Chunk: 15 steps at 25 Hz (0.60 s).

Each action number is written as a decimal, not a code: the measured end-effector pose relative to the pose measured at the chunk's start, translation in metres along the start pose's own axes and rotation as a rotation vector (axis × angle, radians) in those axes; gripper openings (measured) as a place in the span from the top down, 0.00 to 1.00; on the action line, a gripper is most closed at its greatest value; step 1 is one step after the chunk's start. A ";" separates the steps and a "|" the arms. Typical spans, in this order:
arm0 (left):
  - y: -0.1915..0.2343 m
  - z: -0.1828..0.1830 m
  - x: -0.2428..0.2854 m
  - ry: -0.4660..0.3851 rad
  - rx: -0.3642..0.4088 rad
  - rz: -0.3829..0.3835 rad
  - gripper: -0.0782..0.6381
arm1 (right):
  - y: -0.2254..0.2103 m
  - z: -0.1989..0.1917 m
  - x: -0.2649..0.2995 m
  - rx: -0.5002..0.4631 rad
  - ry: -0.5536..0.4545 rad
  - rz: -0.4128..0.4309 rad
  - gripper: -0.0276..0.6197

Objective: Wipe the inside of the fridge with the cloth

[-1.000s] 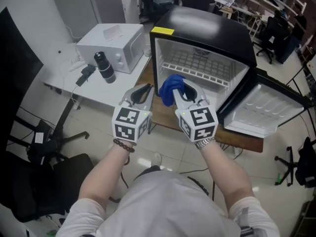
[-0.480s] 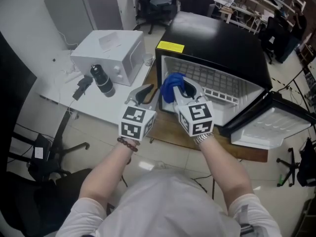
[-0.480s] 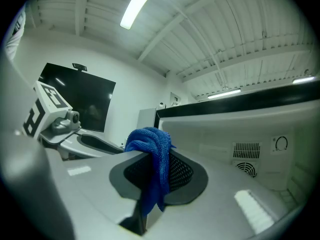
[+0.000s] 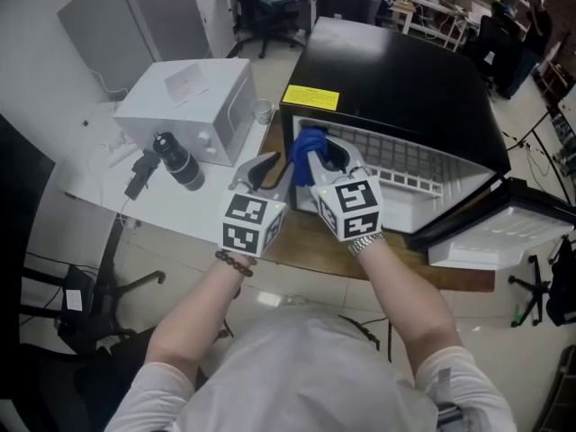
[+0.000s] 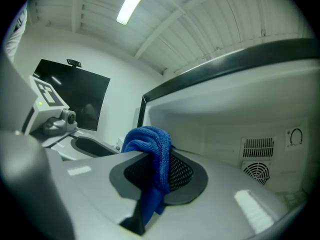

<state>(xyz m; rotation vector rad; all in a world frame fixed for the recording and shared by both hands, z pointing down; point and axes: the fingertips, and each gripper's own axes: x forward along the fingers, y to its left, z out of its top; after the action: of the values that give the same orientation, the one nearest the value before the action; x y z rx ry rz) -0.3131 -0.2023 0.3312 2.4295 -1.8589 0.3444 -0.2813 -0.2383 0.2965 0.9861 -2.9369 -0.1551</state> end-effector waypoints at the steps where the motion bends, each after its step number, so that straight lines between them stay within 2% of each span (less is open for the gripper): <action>1: 0.001 -0.002 0.002 0.003 -0.003 -0.005 0.75 | -0.001 0.000 0.002 -0.001 -0.004 -0.003 0.88; 15: 0.001 -0.005 0.009 -0.007 -0.002 -0.054 0.73 | -0.028 -0.007 0.022 0.026 -0.016 -0.069 0.89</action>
<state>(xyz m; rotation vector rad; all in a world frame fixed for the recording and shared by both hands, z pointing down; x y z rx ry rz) -0.3122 -0.2097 0.3383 2.4775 -1.7917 0.3311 -0.2817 -0.2747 0.3006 1.0955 -2.9274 -0.1284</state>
